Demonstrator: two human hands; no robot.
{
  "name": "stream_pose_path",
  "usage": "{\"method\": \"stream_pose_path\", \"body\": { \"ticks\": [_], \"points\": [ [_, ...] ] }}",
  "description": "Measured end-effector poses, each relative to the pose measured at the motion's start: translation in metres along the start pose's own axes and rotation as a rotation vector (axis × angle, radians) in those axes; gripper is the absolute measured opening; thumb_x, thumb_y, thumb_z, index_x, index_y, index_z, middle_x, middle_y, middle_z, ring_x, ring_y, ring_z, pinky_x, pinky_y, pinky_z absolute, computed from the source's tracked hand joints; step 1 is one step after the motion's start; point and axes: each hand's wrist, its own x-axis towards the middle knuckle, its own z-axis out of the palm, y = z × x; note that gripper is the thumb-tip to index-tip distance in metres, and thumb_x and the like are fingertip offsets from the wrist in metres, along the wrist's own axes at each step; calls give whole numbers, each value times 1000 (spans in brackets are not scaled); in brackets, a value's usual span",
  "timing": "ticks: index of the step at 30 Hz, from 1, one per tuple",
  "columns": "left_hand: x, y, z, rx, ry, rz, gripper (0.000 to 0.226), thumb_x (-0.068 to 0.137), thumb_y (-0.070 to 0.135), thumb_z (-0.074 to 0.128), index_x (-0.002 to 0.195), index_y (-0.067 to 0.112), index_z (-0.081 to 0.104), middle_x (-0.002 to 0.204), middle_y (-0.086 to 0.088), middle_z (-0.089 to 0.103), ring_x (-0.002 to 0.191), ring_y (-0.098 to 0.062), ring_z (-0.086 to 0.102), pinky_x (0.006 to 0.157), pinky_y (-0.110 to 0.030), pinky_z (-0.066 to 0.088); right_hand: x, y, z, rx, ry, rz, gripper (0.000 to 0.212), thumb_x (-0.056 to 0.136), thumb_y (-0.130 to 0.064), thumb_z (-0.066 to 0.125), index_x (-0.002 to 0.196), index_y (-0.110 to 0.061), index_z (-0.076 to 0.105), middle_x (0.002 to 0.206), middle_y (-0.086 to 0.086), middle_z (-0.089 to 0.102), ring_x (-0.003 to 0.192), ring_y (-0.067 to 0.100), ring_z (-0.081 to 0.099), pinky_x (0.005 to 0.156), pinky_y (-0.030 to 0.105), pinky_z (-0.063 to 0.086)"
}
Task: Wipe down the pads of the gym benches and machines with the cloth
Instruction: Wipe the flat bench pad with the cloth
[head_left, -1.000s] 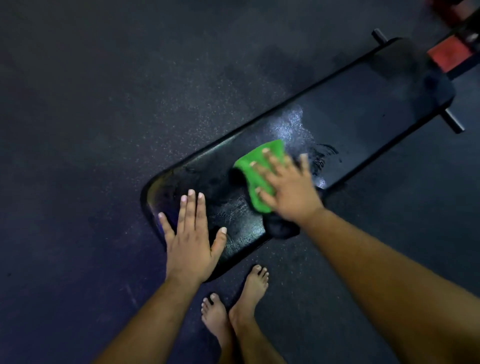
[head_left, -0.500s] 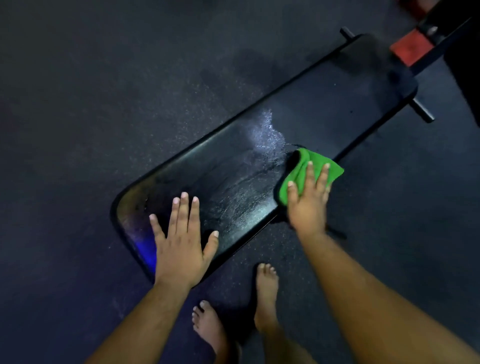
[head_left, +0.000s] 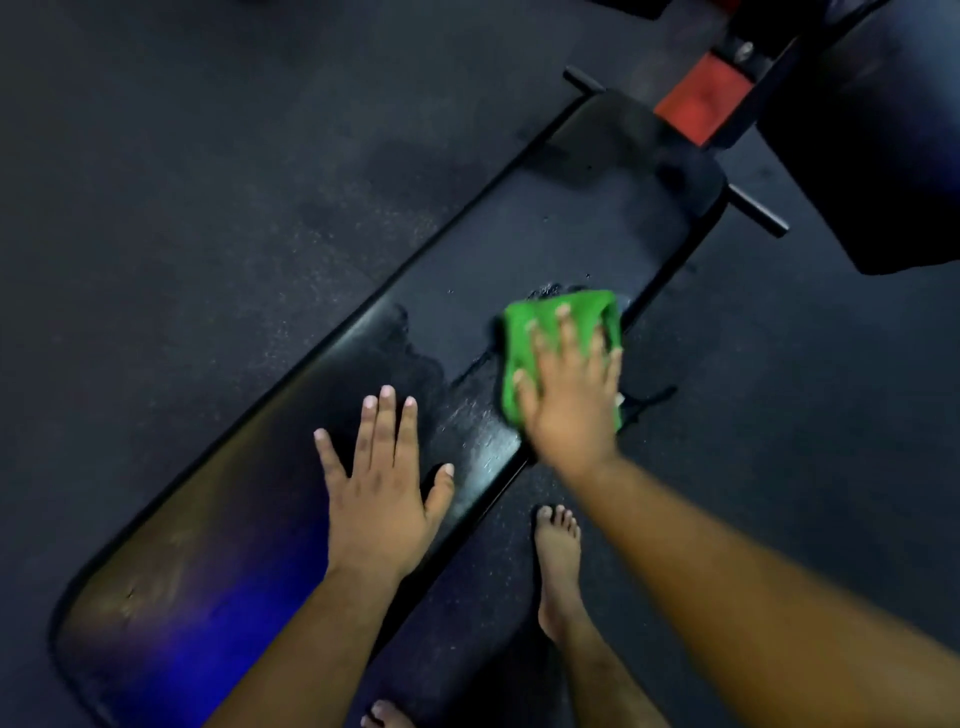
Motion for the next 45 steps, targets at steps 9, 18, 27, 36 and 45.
{"method": "stream_pose_path", "body": {
  "ticks": [9,18,27,36,45],
  "points": [
    [66,50,-1,9,16,40,79,98,58,31,160,11,21,170,-9,9,157,-22,4,121,-68,1,129,111,-27,-123,-43,-224,64,99,-60,33,158,-37,29,170,4,16,150,38,27,120,66,10],
    [146,101,-8,21,-16,22,80,96,60,30,159,10,25,170,-9,10,157,-22,6,120,-69,2,63,76,-24,-18,-160,-370,63,99,-58,38,158,-37,29,171,-1,13,150,37,27,123,61,8],
    [209,129,-12,6,-27,51,79,98,60,28,161,12,20,170,-8,4,157,-22,-1,121,-67,-3,228,124,-54,-1,-55,298,68,99,-56,38,161,-36,18,172,3,2,155,40,8,121,67,5],
    [229,115,-14,-26,-77,74,83,96,64,29,162,16,16,171,-3,0,157,-18,-5,122,-64,-2,296,146,-67,29,-32,317,66,100,-58,39,160,-41,18,171,4,10,153,37,14,121,57,16],
    [237,105,-24,-24,-33,-59,86,94,67,28,161,14,18,170,-6,6,157,-20,2,121,-62,-4,349,104,-77,-116,-153,-199,58,101,-56,41,155,-36,35,167,2,23,152,31,22,124,54,12]
  ]
}}
